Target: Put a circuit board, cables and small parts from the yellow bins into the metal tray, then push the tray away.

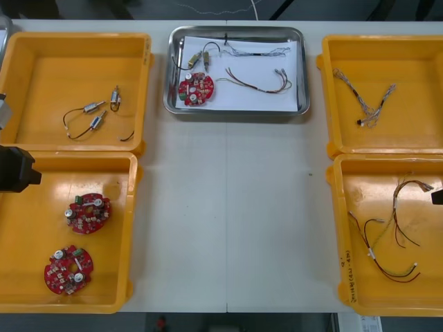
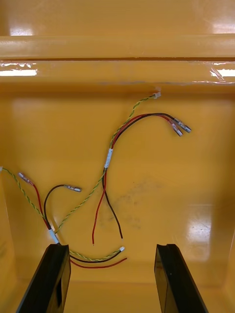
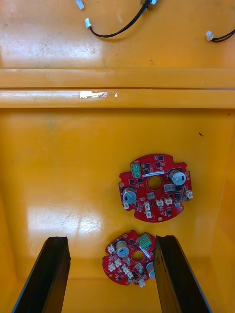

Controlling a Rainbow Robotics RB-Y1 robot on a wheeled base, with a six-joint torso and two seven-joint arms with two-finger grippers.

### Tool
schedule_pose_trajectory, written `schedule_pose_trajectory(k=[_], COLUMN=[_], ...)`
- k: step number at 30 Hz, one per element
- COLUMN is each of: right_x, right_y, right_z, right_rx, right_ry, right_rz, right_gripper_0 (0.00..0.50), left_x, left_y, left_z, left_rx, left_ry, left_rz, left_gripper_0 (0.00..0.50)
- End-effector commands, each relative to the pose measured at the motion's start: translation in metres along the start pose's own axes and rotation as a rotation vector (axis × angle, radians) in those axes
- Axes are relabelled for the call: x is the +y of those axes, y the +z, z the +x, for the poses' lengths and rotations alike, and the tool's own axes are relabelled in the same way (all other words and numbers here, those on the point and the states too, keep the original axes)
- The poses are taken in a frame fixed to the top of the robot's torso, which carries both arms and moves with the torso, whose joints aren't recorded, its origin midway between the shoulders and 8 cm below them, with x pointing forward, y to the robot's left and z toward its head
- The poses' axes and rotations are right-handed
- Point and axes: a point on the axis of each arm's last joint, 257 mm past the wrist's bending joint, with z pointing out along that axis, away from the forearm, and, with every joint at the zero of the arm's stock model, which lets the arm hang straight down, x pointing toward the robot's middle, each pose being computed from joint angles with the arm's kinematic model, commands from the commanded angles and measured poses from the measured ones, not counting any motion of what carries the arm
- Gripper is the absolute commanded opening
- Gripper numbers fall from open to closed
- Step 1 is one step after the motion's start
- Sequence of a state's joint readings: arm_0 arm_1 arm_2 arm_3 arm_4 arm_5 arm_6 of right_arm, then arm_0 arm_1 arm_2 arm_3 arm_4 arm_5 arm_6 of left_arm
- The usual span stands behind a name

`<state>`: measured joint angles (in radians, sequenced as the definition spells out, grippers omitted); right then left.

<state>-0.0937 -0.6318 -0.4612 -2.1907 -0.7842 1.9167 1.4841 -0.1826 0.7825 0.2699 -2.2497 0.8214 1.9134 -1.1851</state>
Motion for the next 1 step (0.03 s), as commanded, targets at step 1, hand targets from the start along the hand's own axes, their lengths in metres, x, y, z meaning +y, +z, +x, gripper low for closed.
schedule_pose_trajectory(k=[1], right_x=[-0.0127], right_y=[-0.0131], right_z=[-0.0010], right_rx=[-0.016], right_ry=[0.019], right_rz=[0.045], right_gripper_0=[0.500], left_x=[0.0230], left_y=[-0.0097], left_z=[-0.0024], left_rx=[-0.009], left_ry=[0.060], left_rz=[-0.059], left_gripper_0=[0.500])
